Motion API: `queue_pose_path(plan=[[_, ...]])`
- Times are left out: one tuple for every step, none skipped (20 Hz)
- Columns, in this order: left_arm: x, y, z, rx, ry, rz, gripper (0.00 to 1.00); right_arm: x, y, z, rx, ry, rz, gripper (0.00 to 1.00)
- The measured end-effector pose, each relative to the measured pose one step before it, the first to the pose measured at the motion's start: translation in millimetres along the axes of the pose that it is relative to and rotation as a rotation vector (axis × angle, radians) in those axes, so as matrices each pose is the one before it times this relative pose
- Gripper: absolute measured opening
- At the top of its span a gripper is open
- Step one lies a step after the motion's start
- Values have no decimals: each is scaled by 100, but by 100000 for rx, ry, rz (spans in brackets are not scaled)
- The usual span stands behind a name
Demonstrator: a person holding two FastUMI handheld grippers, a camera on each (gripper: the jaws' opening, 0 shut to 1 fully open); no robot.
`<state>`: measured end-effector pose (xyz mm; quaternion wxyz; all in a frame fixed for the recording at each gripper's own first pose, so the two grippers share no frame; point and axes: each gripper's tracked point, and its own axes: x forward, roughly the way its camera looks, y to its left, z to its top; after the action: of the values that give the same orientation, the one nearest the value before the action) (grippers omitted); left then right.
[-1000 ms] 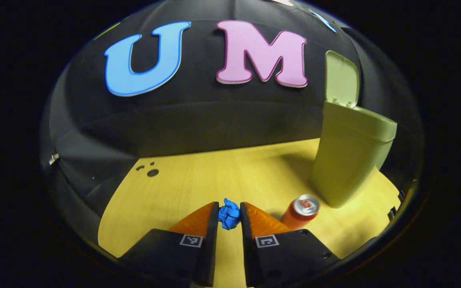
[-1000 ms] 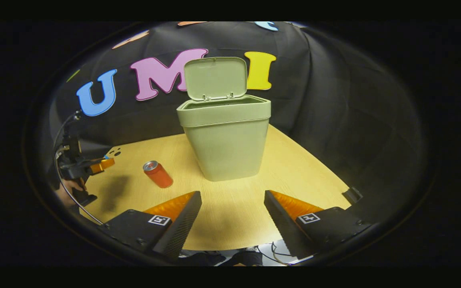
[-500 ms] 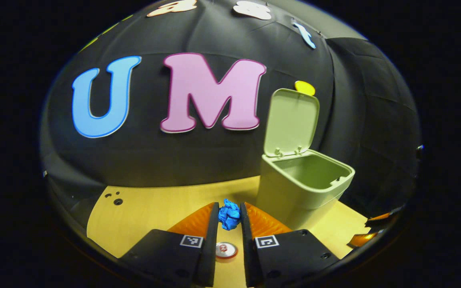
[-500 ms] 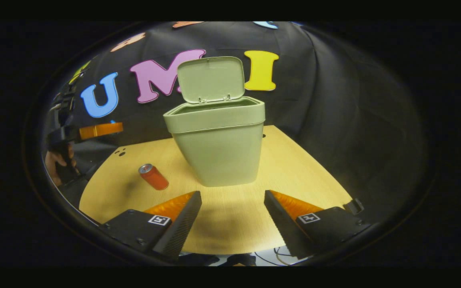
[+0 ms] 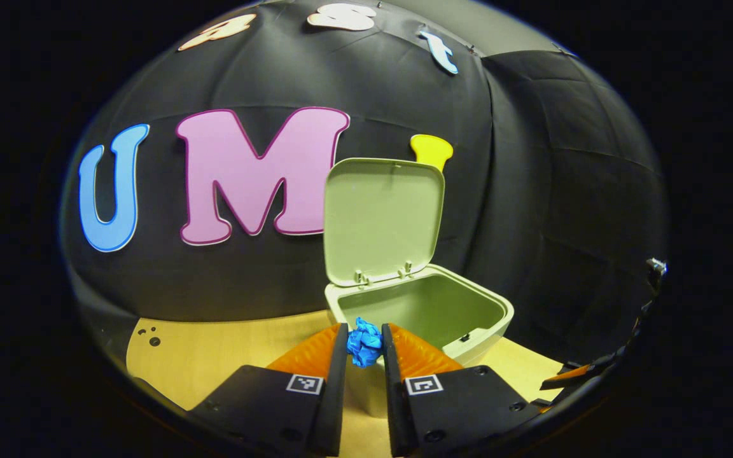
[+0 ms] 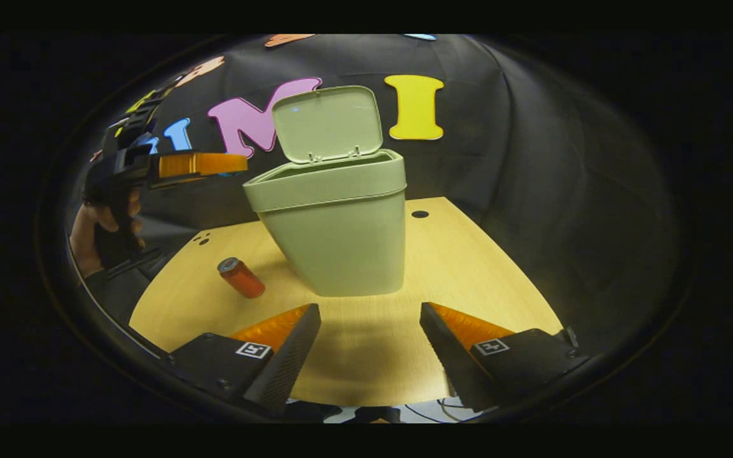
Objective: Press the lid of the desktop garbage bin to open it, pick up the crumpled paper on the desktop and throw it into the bin, then pick up the pop can on the desktop and drop it into the bin, and finally close the garbage bin lid.
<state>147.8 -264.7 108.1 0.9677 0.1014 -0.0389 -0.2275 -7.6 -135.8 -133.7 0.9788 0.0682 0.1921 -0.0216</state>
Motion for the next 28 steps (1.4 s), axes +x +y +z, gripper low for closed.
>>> queue_pose_path(plan=[[350, -577, 194, 235, -277, 6, 36, 100, -350, 54, -246, 401, 1016, 99], [380, -624, 103, -230, 18, -357, 32, 89, -313, 20, -260, 363, 908, 99], [302, -616, -128, -358, 289, -362, 33, 90, -330, -36, -203, 196, 928, 99], [347, -517, -130, -289, 606, -175, 33, 112, -330, 29, -139, 126, 715, 99], [424, -427, -230, -385, 866, -476, 33, 44, -242, -24, -259, 303, 713, 99], [381, -277, -231, -539, 825, 288, 33, 24, -278, -5, -294, 134, 572, 99], [355, -161, -210, -1004, 467, 345, 33, 110, -286, 39, -262, 21, 490, 99], [325, -248, -131, -1350, 437, -15, 33, -4, -238, 115, -221, -189, 401, 99], [235, -274, -241, -1086, 529, 13, 33, 44, -293, 50, -169, -197, 170, 99], [180, -105, -91, -424, 609, 115, 34, 93, -190, 125, -22, -97, 179, 99], [194, 83, -100, -33, 333, 490, 34, 123, -176, 67, -37, -48, 95, 99], [182, -43, -187, -57, 575, 104, 39, 47, -157, 44, 65, 141, 83, 99], [49, -108, -196, -29, 554, -293, 41, 98, -47, -22, 137, -3, 53, 99], [139, 85, -88, 198, 549, 149, 40, 14, 3, 60, 56, -104, 92, 99], [-146, 136, -85, 579, -6, 44, 48, 50, 156, -31, -103, 110, 283, 99], [46, 325, 209, 905, -805, 1127, 54, 114, 192, -56, -213, 171, 281, 99], [-138, 292, 421, 690, -995, 999, 59, 118, 202, -29, -281, 144, 316, 99], [-6, 205, 113, 152, -1053, 707, 73, 78, 268, -52, -177, 207, 237, 99], [-467, 411, 304, -216, -953, 1370, 82, 80, 341, -72, -129, 28, 206, 99], [-145, 461, 99, -444, -958, 789, 99, 58, 426, -56, -130, 306, 339, 99], [-503, 532, 193, -304, -707, 1077, 98, 49, 432, -90, -215, 102, 278, 99], [-615, 747, 19, -372, -400, 1322, 98, 77, 426, -35, -296, 140, 181, 99], [-714, 895, -12, -650, -259, 1449, 98, 155, 468, -32, -106, 128, 160, 99], [-688, 1008, -51, -875, -308, 1625, 98, 178, 593, 39, 62, 63, 366, 99], [-889, 1355, -101, -640, -237, 2067, 98, 161, 627, 28, -126, 164, 415, 99], [-1012, 1461, -166, -122, -132, 2506, 98, 223, 615, -29, -458, 307, 441, 99], [-1115, 1810, -202, 39, -5, 2778, 98, 225, 684, -79, -681, 263, 390, 99], [-1038, 1689, -517, 42, 257, 2950, 98, 128, 638, -97, -736, 481, 536, 99]])
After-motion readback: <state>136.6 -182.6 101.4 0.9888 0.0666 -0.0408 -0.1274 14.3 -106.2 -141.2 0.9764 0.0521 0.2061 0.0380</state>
